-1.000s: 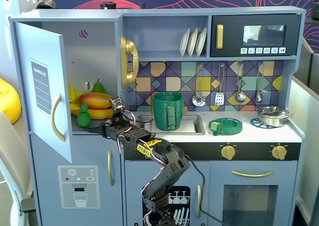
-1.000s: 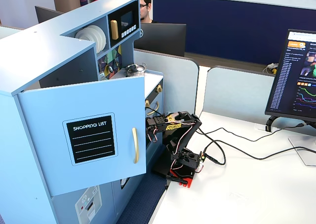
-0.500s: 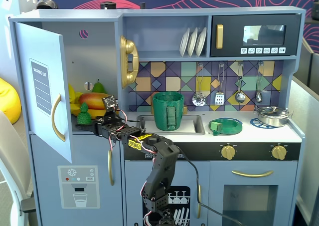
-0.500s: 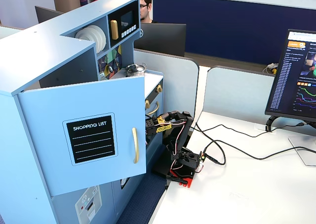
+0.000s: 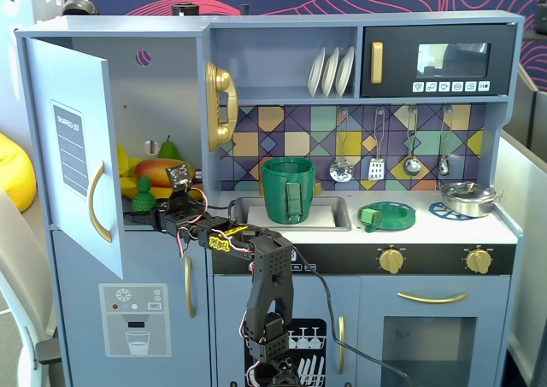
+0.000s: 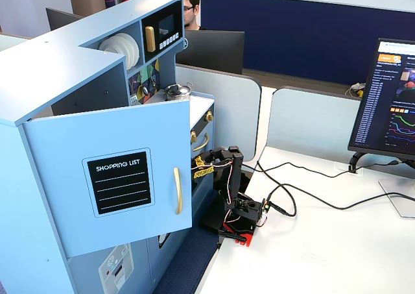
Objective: Pick up the green pineapple from the left cabinet and place it in the green recipient
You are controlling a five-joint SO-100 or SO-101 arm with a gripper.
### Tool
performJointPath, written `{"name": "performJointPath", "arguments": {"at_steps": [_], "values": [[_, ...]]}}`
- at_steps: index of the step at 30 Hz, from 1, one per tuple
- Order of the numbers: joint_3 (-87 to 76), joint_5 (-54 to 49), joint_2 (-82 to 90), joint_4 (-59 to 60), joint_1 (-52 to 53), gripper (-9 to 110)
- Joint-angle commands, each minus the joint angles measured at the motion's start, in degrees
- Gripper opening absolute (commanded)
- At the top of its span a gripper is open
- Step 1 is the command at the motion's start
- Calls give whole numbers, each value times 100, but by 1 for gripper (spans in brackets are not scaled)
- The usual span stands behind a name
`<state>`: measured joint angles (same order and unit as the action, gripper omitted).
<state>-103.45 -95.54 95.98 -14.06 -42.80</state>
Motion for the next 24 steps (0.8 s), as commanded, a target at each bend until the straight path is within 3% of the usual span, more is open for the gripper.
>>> {"name": "performJointPath", "arguments": {"at_steps": [1, 20, 22, 24], "values": [[563, -79, -70, -237, 149, 41], [1819, -79, -1072, 53, 105, 37], [1925, -141, -1125, 193, 97, 29], [1916, -281, -1143, 290, 88, 12]]}}
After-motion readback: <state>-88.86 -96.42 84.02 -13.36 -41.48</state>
